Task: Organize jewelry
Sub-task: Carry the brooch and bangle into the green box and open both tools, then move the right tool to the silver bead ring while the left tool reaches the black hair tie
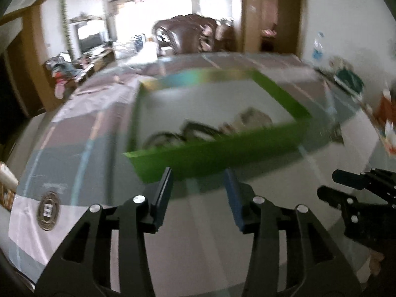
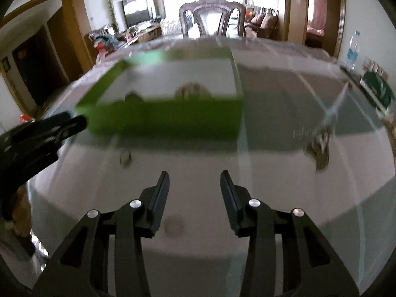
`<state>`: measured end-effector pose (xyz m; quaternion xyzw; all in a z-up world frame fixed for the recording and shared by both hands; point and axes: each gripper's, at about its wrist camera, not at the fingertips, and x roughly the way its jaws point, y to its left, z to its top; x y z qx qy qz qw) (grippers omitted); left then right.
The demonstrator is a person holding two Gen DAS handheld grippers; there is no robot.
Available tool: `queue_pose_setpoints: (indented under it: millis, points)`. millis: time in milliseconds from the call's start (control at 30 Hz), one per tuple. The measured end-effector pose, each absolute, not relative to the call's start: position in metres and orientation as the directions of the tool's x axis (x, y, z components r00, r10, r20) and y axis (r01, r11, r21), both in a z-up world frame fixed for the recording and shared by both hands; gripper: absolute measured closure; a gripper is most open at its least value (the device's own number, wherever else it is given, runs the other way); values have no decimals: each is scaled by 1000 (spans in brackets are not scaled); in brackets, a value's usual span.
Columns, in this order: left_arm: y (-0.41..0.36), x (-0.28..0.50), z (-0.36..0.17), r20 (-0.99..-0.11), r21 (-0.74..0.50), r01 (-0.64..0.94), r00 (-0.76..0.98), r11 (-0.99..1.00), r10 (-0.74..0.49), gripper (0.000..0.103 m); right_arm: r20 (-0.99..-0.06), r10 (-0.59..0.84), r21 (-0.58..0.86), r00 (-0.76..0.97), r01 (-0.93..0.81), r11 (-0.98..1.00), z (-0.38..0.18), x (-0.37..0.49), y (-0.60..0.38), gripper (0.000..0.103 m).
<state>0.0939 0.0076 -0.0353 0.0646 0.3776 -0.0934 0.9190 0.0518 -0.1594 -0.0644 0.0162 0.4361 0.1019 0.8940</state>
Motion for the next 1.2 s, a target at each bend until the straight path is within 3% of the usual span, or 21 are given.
queue_pose_setpoints:
  millis: [267, 533, 667, 767, 867, 1067, 1200]
  points:
    - [-10, 107, -66, -757, 79, 241, 646, 967, -99, 56, -790, 218, 151, 573, -162, 975, -84, 41, -162, 60]
    - [42, 128, -73, -766, 89, 72, 642, 993, 22, 56, -799, 209, 142, 563, -161, 977, -89, 35, -164, 58]
    - [56, 122, -68, -783, -30, 77, 618, 997, -71, 54, -802, 223, 145, 554, -183, 972, -91, 32, -157, 58]
    - [35, 111, -66, -780, -44, 166, 611, 985, -138, 46, -806, 229, 149, 545, -189, 971, -93, 32, -153, 58]
    - [16, 107, -69, -784, -48, 228, 595, 972, -179, 45, -814, 229, 154, 534, -183, 971, -96, 32, -152, 58]
    - [15, 127, -88, -806, 81, 134, 591, 988, -15, 45, -810, 227, 149, 541, -183, 972, -93, 28, -155, 54]
    - [48, 134, -87, -810, 14, 37, 587, 999, -10, 45, -809, 223, 144, 544, -183, 972, -91, 28, -155, 53]
